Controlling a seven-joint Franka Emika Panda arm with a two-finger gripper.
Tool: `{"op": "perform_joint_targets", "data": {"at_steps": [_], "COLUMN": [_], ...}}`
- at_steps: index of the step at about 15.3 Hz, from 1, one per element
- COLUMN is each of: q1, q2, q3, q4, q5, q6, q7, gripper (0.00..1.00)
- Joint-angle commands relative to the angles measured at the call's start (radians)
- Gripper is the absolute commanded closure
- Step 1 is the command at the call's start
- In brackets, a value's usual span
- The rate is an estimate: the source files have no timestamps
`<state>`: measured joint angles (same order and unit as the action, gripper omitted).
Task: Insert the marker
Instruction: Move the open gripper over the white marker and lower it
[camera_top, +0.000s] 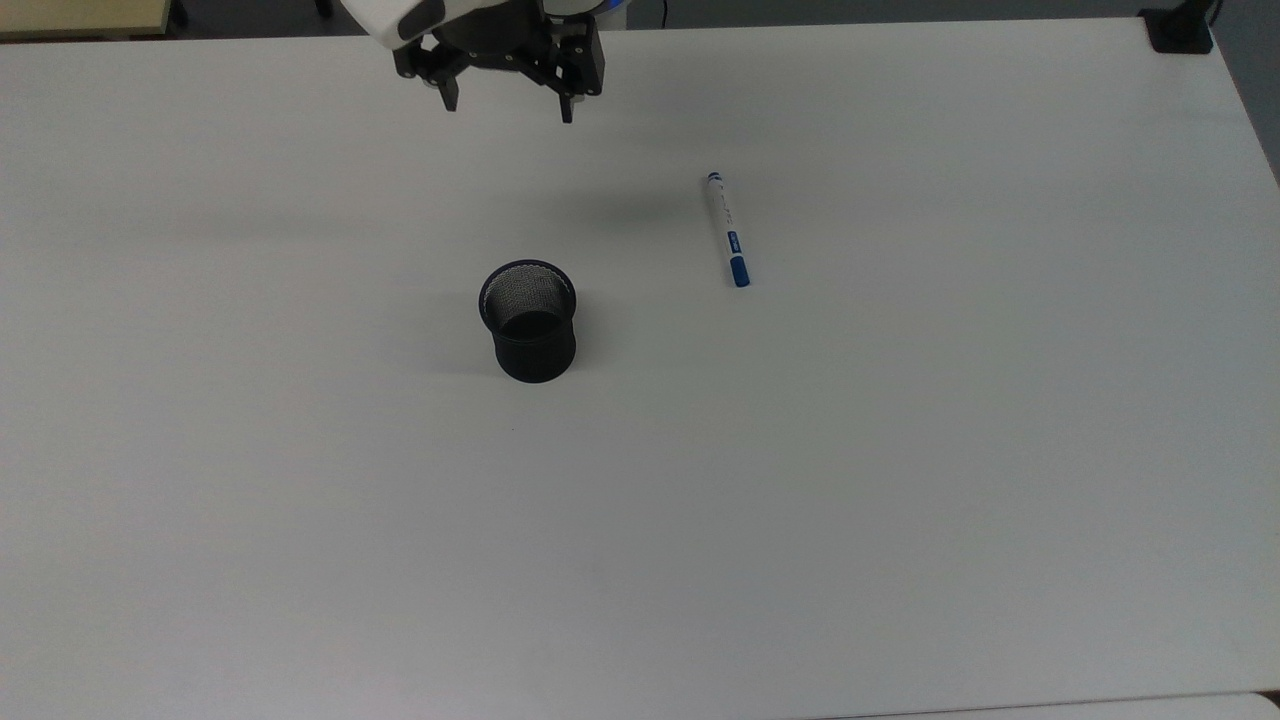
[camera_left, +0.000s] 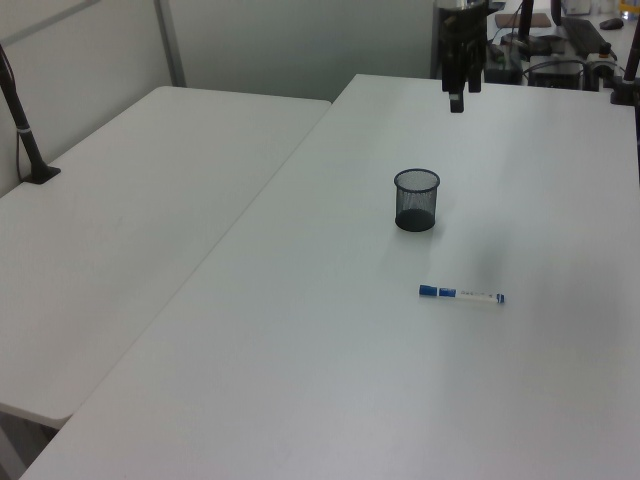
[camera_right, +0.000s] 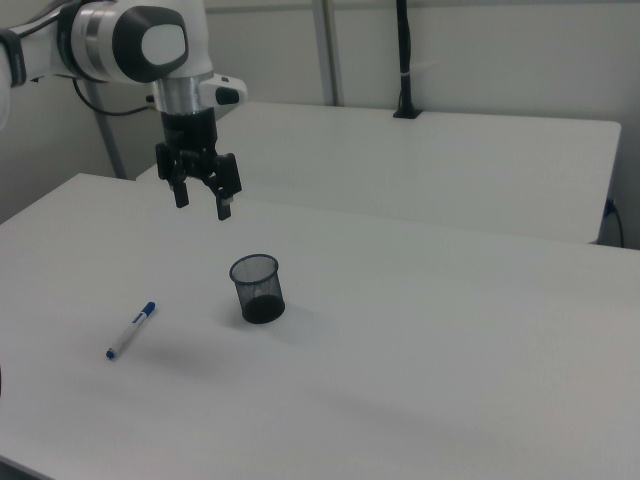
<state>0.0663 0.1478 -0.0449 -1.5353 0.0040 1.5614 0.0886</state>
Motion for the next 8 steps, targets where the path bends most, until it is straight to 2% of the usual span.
{"op": "perform_joint_targets", "data": {"at_steps": [1, 8], "q1": [0.043, 0.197], "q2": [0.067, 0.159], "q3": [0.002, 0.0], "q4": [0.003, -0.016], "q5": [0.001, -0.002], "q6": [0.017, 0.088], "q7": [-0.016, -0.052], "gripper": [0.0, 0.0]}}
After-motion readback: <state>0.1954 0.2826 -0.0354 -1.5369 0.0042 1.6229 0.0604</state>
